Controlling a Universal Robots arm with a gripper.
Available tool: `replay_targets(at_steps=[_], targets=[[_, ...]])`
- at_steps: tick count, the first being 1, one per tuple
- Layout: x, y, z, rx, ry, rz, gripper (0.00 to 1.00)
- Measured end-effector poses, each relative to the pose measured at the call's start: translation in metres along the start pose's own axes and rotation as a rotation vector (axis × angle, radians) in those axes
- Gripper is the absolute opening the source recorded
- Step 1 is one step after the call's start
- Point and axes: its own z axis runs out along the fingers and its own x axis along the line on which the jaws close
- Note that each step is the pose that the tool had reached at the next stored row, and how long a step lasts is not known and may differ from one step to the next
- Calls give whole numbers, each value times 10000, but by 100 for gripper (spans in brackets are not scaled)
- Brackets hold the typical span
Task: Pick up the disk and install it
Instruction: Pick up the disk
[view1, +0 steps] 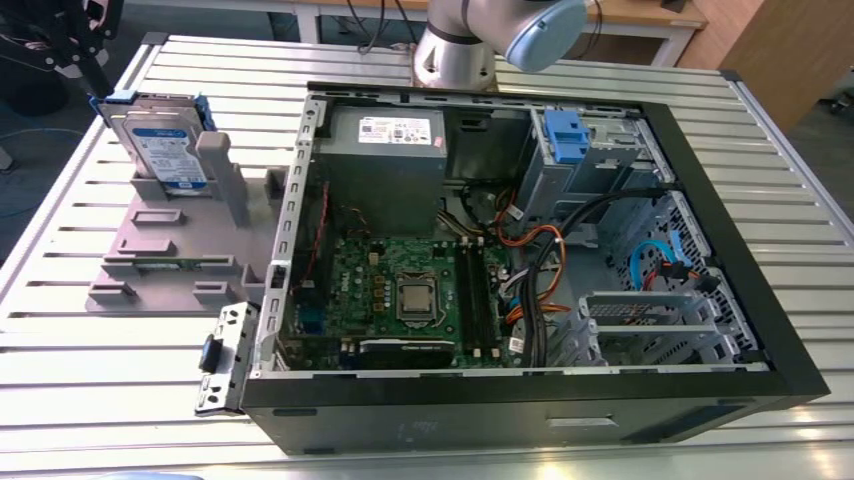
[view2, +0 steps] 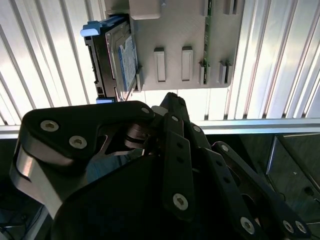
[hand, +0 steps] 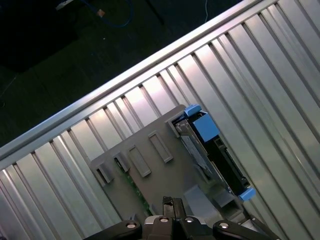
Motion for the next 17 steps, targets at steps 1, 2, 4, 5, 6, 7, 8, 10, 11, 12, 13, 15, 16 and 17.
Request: replay_targets(at_steps=[1,2,4,5,6,7,8,10,11,12,13,15,16,17], targets=[[0,0,0,0,0,-8,11],[0,0,0,-1,1,-17,11],[0,0,0,-1,1,-33,11],[0,0,0,-1,1,-42,11],[0,0,0,-1,2,-50,11],[0,0,0,-2,2,-58,11],[0,0,0,-2,3,-66,11],[0,0,0,-2,4,-82,11],[0,0,0,-2,4,-90,11],[0,0,0,-2,4,-96,11],[0,0,0,-2,4,-104,11],[0,0,0,-3,5,-119,11],[0,0,0,-3,5,-127,11],[0,0,0,-3,6,-134,11]])
